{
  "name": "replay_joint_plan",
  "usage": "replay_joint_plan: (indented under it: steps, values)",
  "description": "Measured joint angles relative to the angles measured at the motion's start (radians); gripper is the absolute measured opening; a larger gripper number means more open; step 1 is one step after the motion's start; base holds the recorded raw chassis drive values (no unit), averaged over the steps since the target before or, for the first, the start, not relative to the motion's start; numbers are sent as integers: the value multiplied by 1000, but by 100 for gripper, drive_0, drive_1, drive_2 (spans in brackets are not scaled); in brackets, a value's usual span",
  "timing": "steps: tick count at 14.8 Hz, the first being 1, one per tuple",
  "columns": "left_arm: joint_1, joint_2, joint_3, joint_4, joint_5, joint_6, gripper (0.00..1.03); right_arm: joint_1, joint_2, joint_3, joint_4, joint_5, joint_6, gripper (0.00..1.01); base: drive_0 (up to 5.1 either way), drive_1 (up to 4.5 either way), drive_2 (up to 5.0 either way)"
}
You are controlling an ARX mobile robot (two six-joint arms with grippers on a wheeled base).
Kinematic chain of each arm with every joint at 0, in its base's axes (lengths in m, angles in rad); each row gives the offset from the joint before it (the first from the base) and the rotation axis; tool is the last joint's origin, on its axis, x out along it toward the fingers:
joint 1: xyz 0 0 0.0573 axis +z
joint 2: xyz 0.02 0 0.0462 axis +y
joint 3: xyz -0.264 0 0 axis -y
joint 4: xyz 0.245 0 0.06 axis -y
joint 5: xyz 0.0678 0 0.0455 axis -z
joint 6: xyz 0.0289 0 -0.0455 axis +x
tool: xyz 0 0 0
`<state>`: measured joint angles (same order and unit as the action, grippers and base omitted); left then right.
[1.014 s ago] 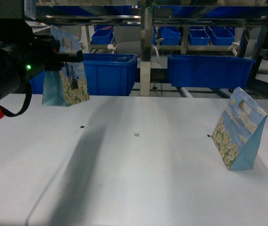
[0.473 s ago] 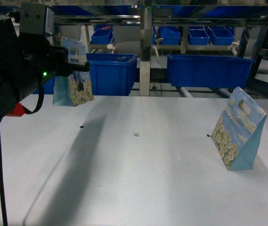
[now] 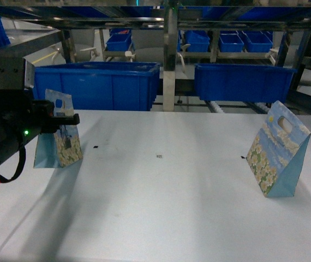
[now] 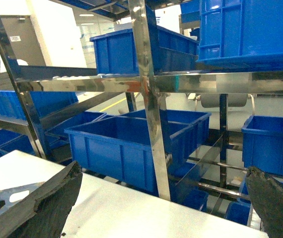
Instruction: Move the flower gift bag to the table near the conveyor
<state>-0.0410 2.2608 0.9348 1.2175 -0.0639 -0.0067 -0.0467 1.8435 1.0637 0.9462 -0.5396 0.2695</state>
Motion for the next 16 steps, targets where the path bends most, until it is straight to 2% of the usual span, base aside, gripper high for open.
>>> replay_joint_plan:
  steps: [2, 3, 6, 7, 12, 13, 15, 16]
  values:
    - [-20, 11, 6, 1, -11, -21, 2, 0, 0, 0, 0, 0, 0, 98, 0, 0, 0]
    - [-32, 19, 33, -25, -19, -24, 6, 0, 0, 0, 0, 0, 0, 98, 0, 0, 0]
    - [-43, 37, 40, -37, -16, -24, 46, 0, 0, 0, 1, 0, 0, 98, 0, 0, 0]
    - [-42, 37, 40, -35, -16, -24, 54, 0, 0, 0, 1, 0, 0, 98, 0, 0, 0]
    - [-42, 37, 41, -39, -14, -24, 70, 0, 0, 0, 0, 0, 0, 98, 0, 0, 0]
    - [-42, 37, 47, -53, -14, -23, 75, 0, 0, 0, 0, 0, 0, 98, 0, 0, 0]
    - [-42, 31, 137, -126, -26, -14, 100, 0, 0, 0, 1, 0, 0, 98, 0, 0, 0]
    - [-47, 8, 187, -162, -26, -13, 97, 0, 0, 0, 0, 0, 0, 98, 0, 0, 0]
